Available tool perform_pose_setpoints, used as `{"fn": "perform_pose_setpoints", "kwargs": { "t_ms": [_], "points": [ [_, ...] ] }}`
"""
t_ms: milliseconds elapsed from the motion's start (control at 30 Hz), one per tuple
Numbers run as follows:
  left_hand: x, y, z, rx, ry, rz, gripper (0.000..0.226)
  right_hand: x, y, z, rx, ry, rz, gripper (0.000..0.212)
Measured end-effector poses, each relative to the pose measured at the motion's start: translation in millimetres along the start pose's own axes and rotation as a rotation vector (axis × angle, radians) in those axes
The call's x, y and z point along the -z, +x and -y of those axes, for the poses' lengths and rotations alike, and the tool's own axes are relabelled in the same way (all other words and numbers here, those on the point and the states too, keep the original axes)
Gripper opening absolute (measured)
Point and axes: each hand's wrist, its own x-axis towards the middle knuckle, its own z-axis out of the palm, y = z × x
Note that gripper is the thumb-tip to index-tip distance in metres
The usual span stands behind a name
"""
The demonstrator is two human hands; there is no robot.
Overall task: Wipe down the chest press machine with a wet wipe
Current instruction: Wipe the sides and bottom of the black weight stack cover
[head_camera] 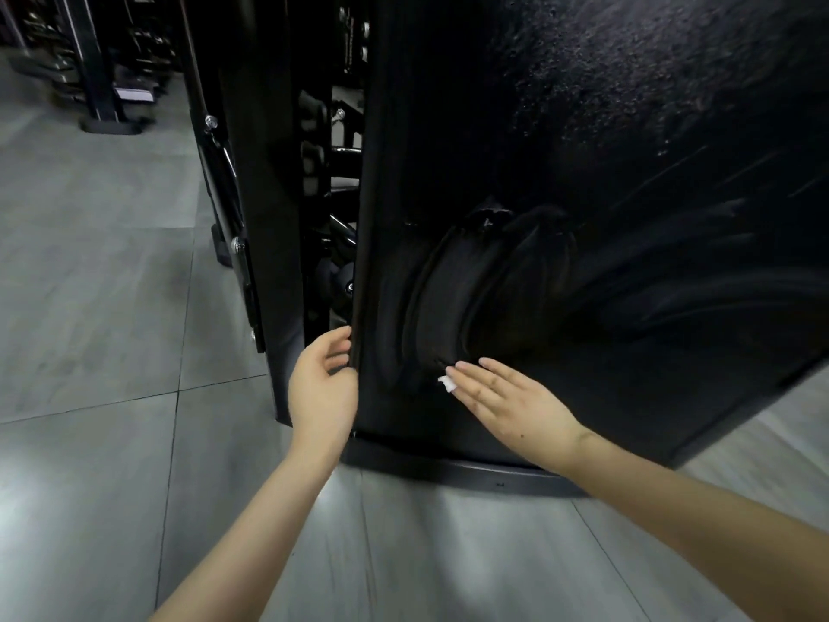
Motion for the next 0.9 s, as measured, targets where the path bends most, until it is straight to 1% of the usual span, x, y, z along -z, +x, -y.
{"fn": "perform_pose_setpoints", "kwargs": {
  "t_ms": [33,67,100,133,200,233,267,333,433,533,600,667,700,733,800,867,900],
  "points": [
    [-0.6,-5.5,-2.9,0.002,0.011,0.005,0.047,5.0,-5.1,-2.0,-0.065,0.129,-0.036,0.052],
    [-1.6,-10.7,-7.1,0.000,0.014,0.048,0.045,11.4,-10.9,-1.3,-0.171,0.319,-0.040,0.060],
    [-3.0,-15.8,-12.5,-0.011,0.020,0.127,0.043,20.1,-16.8,0.5,-0.307,0.560,-0.061,0.063],
    [-4.5,-21.4,-18.5,-0.028,0.029,0.226,0.041,33.8,-21.2,2.5,-0.494,0.847,-0.049,0.057],
    [-8.3,-32.8,-30.2,-0.054,0.037,0.429,0.034,66.0,-25.5,3.2,-0.866,1.552,0.016,0.031],
    [-11.1,-38.8,-35.8,-0.045,0.030,0.516,0.030,75.7,-28.6,-0.2,-0.982,1.779,0.008,0.020],
    [-14.9,-44.2,-40.1,-0.021,0.015,0.588,0.026,82.1,-32.7,-4.2,-1.035,1.913,0.001,0.014],
    [-23.5,-53.6,-46.0,0.027,-0.012,0.687,0.022,93.3,-38.6,-12.3,-1.069,2.042,-0.001,0.011],
    [-37.2,-62.8,-50.3,0.014,0.014,0.714,0.016,98.2,-43.1,-15.2,-1.095,2.042,-0.024,0.008],
    [-47.7,-66.8,-51.5,-0.040,0.039,0.647,0.008,97.7,-43.4,-16.6,-1.156,1.935,-0.081,0.005],
    [-53.4,-68.1,-52.0,-0.046,0.051,0.578,0.007,96.8,-42.9,-18.3,-1.205,1.795,-0.131,0.006],
    [-58.6,-69.2,-53.1,-0.039,0.059,0.512,0.008,95.8,-40.9,-21.2,-1.210,1.627,-0.168,0.004],
    [-60.5,-68.9,-54.2,-0.036,0.048,0.479,0.010,96.2,-39.6,-25.5,-1.207,1.524,-0.207,0.007],
    [-62.3,-67.6,-56.2,-0.033,0.028,0.440,0.013,97.3,-38.5,-32.7,-1.209,1.411,-0.280,0.010],
    [-62.8,-61.8,-60.7,-0.029,-0.021,0.353,0.017,103.0,-35.8,-55.0,-1.203,1.150,-0.508,0.013],
    [-60.3,-55.0,-64.6,-0.030,-0.058,0.281,0.016,110.9,-31.4,-79.0,-1.138,0.927,-0.730,0.013],
    [-58.3,-52.6,-66.0,-0.030,-0.076,0.259,0.015,112.0,-28.1,-87.7,-1.089,0.823,-0.800,0.013]
  ]
}}
